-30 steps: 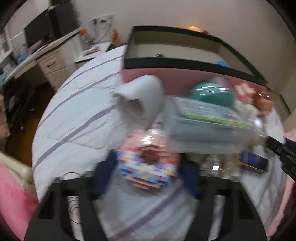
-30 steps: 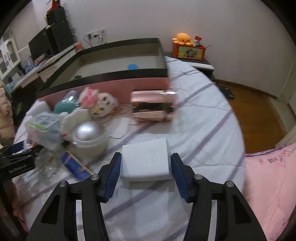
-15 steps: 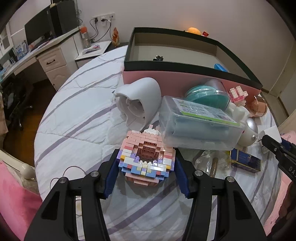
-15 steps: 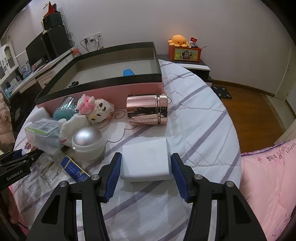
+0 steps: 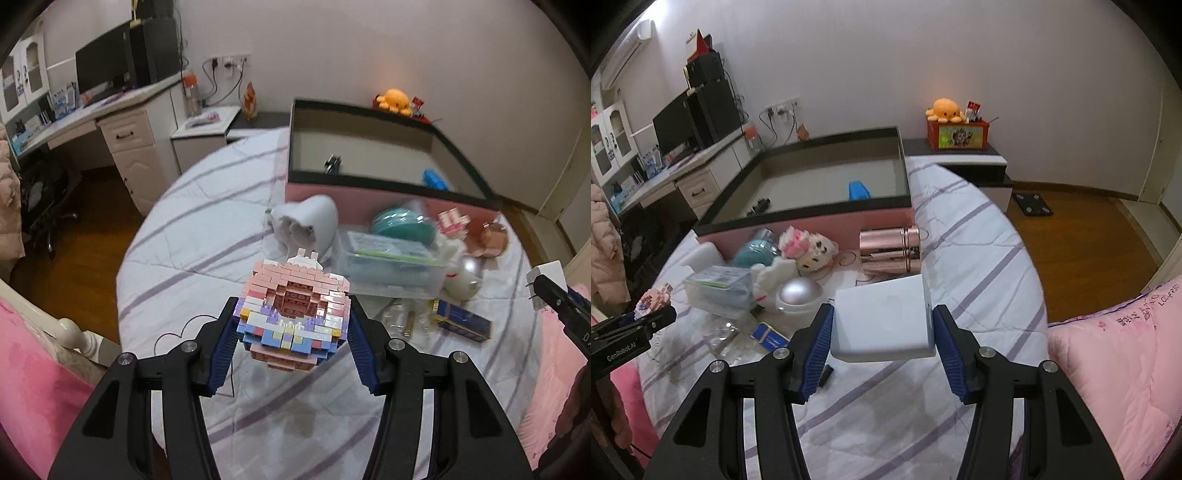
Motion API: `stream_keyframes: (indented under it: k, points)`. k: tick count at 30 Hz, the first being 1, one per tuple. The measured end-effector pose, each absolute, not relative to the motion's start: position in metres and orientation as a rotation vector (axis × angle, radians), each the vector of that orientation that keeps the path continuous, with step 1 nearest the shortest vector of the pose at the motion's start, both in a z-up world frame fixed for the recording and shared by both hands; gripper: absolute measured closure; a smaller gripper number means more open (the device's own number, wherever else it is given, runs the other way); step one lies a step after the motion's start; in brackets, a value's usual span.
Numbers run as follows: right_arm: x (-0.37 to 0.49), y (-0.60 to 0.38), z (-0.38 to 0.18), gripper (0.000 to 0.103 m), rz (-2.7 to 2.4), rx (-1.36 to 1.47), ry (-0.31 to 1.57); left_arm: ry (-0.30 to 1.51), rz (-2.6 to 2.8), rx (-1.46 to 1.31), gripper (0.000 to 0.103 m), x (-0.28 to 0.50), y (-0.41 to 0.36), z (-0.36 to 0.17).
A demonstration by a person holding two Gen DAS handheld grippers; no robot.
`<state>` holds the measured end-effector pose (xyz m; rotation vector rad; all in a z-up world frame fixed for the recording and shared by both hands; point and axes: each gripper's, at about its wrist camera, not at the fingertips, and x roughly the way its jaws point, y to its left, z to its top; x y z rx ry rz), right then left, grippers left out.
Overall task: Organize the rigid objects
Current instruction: 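Grasp the pink lego donut with left tool while right tool grasps white charger, then carry lego donut and white charger into the tray and release both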
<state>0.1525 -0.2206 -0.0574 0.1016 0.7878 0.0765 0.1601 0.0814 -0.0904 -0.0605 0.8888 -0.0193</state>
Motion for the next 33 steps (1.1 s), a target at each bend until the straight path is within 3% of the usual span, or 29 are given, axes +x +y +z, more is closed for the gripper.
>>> stream_keyframes:
  k: [20, 33]
  points:
    - [0.046, -0.238, 0.031, 0.048, 0.121, 0.129, 0.464, 0.552, -0.107, -0.009, 0.047, 0.069, 0.048, 0.013]
    - [0.013, -0.235, 0.048, 0.048, 0.147, 0.087, 0.357, 0.463, -0.112, -0.004, 0.047, 0.038, 0.038, 0.035]
